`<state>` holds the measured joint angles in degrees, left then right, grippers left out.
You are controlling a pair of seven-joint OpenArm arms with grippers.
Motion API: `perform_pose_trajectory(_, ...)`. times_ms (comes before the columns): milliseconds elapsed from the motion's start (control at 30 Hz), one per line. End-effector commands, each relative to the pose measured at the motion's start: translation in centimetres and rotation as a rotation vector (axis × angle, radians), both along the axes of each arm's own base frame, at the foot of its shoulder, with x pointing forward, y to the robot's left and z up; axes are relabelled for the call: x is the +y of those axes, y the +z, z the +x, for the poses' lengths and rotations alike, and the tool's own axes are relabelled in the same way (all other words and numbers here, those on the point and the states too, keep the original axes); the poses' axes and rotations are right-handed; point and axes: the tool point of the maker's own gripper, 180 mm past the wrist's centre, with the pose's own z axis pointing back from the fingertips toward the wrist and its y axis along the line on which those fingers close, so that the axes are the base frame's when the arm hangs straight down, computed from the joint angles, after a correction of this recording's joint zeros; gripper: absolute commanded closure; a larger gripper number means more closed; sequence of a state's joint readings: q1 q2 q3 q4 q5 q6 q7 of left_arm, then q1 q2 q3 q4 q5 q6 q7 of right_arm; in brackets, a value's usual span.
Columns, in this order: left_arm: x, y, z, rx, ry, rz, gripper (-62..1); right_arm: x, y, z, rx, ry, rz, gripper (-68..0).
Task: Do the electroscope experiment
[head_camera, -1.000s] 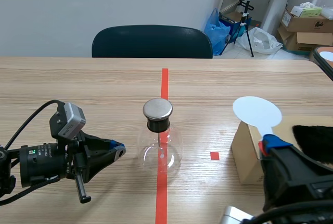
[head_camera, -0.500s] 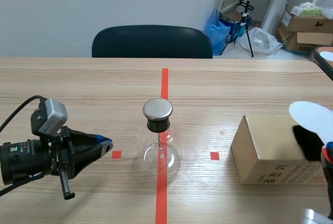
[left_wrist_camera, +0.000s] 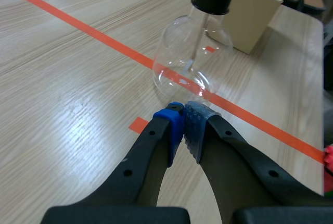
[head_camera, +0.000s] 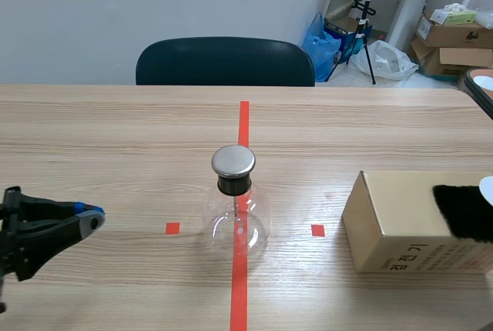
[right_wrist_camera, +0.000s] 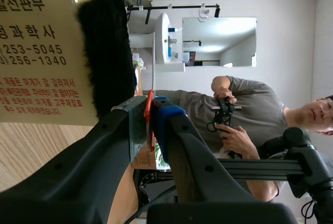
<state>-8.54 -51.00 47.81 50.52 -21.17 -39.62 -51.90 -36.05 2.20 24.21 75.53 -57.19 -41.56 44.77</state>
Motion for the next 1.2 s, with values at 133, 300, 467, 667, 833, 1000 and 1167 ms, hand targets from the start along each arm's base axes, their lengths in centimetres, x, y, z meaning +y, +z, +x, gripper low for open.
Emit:
perform_pose_trajectory(133,0.5,4.5,-3.0,-0.031,-0.04,-0.15,-2.6,0.4,0.6,0.6,-0.056,0.022,-0.026,-1.7)
perform_pose_trajectory(300,-0.9,5.8,-5.7,-0.083,-0.069,-0.151,-2.5,0.6,-0.7,0.4,-0.023,0.031,-0.019,-1.7)
perform_pose_trajectory(467,-2.2,6.4,-6.4,-0.109,-0.021,-0.149,-2.5,0.9,-1.2,0.2,-0.015,0.019,-0.004,-1.7)
perform_pose_trajectory(667,-4.3,8.2,-7.1,-0.141,-0.051,-0.146,-2.5,1.3,-1.7,-0.3,0.01,0.021,-0.008,-1.7)
perform_pose_trajectory(833,-5.4,9.9,-7.3,-0.241,-0.049,-0.129,-2.5,1.0,-2.0,-0.3,0.024,0.004,-0.022,-1.7)
perform_pose_trajectory(1000,-6.7,10.4,-8.6,-0.321,-0.094,-0.11,-2.7,0.9,-2.1,-0.4,0.03,-0.001,-0.028,-1.7)
perform_pose_trajectory(1167,-6.9,10.5,-9.3,-0.334,-0.104,-0.098,-3.5,1.8,-2.2,-0.4,0.038,0.049,-0.035,-1.7)
